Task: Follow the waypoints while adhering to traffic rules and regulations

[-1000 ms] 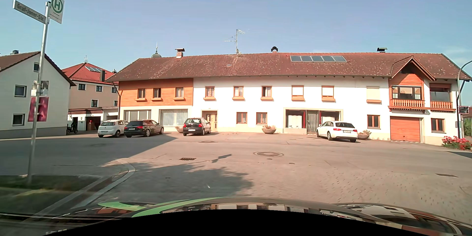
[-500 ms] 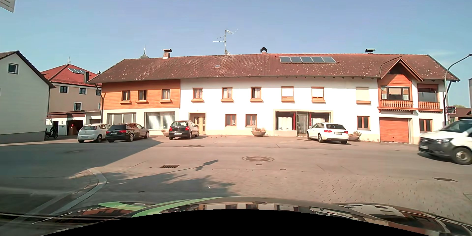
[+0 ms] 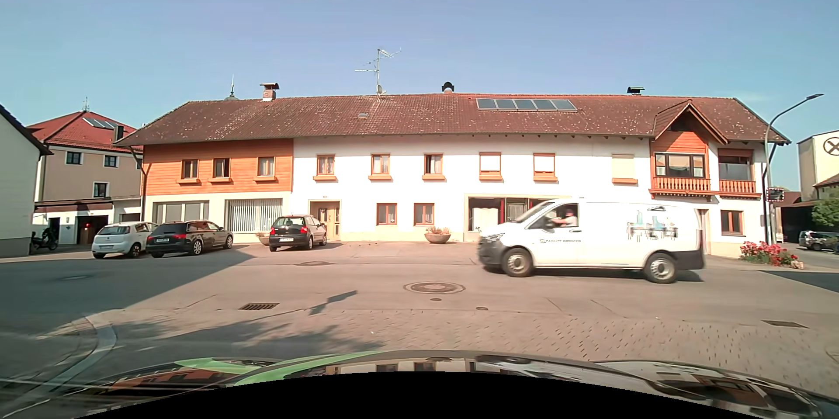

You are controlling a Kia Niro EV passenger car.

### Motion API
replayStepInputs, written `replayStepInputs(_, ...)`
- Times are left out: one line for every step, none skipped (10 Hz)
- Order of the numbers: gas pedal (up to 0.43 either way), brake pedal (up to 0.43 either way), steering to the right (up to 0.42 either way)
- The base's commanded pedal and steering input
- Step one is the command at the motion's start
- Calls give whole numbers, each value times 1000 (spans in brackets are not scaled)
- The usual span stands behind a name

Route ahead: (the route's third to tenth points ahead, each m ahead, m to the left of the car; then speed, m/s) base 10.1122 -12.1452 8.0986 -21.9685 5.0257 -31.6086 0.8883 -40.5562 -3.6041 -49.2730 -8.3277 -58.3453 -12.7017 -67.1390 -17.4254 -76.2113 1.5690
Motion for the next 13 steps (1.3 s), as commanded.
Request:
replayStepInputs(47,0,327)
replayStepInputs(47,0,325)
replayStepInputs(47,0,320)
replayStepInputs(39,0,314)
replayStepInputs(39,0,313)
replayStepInputs(28,0,312)
replayStepInputs(28,0,311)
replayStepInputs(28,0,310)
replayStepInputs(28,0,308)
replayStepInputs(28,0,302)
replayStepInputs(28,0,299)
replayStepInputs(39,0,302)
replayStepInputs(39,0,305)
